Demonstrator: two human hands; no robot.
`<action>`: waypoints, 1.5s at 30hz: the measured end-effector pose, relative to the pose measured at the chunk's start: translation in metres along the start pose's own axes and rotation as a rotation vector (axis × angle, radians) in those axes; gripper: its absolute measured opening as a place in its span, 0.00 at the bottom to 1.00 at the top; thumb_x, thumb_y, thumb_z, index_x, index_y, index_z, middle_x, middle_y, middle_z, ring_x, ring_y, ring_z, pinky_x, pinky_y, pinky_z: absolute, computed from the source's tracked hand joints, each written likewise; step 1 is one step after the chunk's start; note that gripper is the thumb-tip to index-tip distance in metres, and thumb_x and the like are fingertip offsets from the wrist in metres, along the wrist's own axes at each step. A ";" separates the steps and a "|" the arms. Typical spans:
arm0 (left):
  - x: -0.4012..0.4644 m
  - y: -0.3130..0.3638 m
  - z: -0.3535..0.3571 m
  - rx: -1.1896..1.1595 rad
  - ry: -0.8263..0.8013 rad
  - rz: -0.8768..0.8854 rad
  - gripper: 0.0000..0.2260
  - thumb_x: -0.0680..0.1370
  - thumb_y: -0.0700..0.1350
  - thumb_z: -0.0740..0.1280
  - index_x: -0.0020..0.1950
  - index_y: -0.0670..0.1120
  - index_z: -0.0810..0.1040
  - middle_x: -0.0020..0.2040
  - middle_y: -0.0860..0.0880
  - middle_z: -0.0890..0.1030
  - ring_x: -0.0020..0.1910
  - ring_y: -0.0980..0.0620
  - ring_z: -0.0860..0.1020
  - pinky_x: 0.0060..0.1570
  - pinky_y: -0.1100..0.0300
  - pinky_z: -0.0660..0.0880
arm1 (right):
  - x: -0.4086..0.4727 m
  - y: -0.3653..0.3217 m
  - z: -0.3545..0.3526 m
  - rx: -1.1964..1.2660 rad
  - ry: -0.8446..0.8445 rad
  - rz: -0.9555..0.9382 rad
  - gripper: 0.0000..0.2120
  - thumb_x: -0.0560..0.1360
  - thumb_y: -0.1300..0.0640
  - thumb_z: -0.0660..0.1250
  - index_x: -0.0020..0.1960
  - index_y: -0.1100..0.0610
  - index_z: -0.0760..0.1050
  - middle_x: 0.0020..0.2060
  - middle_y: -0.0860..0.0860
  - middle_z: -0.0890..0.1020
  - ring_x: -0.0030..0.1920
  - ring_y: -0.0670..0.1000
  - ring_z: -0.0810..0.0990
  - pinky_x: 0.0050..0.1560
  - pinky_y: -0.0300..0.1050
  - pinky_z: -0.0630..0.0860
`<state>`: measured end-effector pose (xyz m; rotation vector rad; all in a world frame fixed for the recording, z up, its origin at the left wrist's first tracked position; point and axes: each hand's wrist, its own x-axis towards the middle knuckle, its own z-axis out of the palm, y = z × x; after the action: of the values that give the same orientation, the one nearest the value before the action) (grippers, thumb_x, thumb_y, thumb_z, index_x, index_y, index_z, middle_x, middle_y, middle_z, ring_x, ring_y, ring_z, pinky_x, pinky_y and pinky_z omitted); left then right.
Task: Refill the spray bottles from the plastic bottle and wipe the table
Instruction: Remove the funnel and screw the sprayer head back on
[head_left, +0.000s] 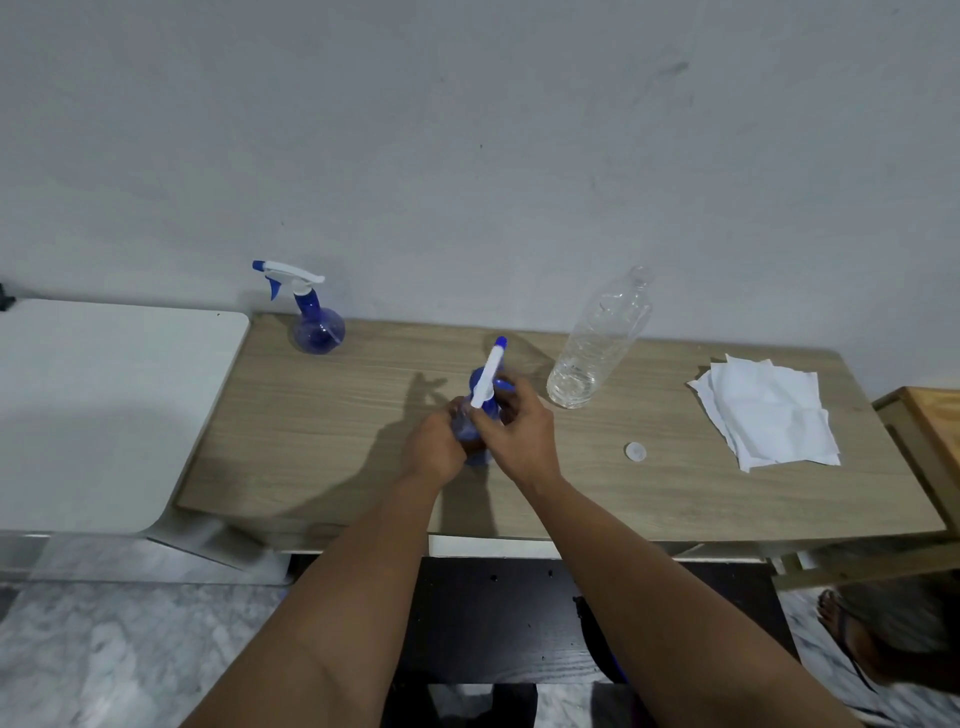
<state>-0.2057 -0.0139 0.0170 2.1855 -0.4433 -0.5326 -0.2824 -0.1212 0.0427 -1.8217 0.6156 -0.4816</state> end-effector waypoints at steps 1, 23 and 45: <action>0.000 0.000 -0.001 -0.008 -0.003 0.018 0.11 0.77 0.45 0.67 0.59 0.54 0.79 0.48 0.53 0.83 0.49 0.48 0.82 0.44 0.60 0.71 | -0.002 0.001 -0.001 0.019 -0.005 -0.032 0.20 0.75 0.53 0.77 0.65 0.49 0.79 0.51 0.42 0.87 0.52 0.43 0.86 0.55 0.40 0.81; -0.001 0.004 -0.002 0.017 -0.022 -0.025 0.15 0.70 0.46 0.73 0.55 0.58 0.78 0.42 0.56 0.83 0.42 0.52 0.82 0.41 0.58 0.77 | 0.008 0.000 -0.006 0.016 -0.041 0.041 0.14 0.72 0.54 0.80 0.54 0.53 0.80 0.47 0.46 0.86 0.50 0.47 0.86 0.54 0.48 0.82; -0.011 0.014 -0.004 0.000 0.019 -0.030 0.16 0.76 0.41 0.69 0.63 0.50 0.77 0.48 0.47 0.83 0.48 0.43 0.81 0.44 0.59 0.70 | 0.010 0.000 0.001 -0.025 -0.050 0.060 0.09 0.75 0.58 0.77 0.53 0.58 0.82 0.44 0.46 0.85 0.43 0.39 0.82 0.46 0.31 0.75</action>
<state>-0.2147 -0.0140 0.0329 2.1987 -0.4006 -0.5279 -0.2741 -0.1266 0.0428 -1.8283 0.6434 -0.3888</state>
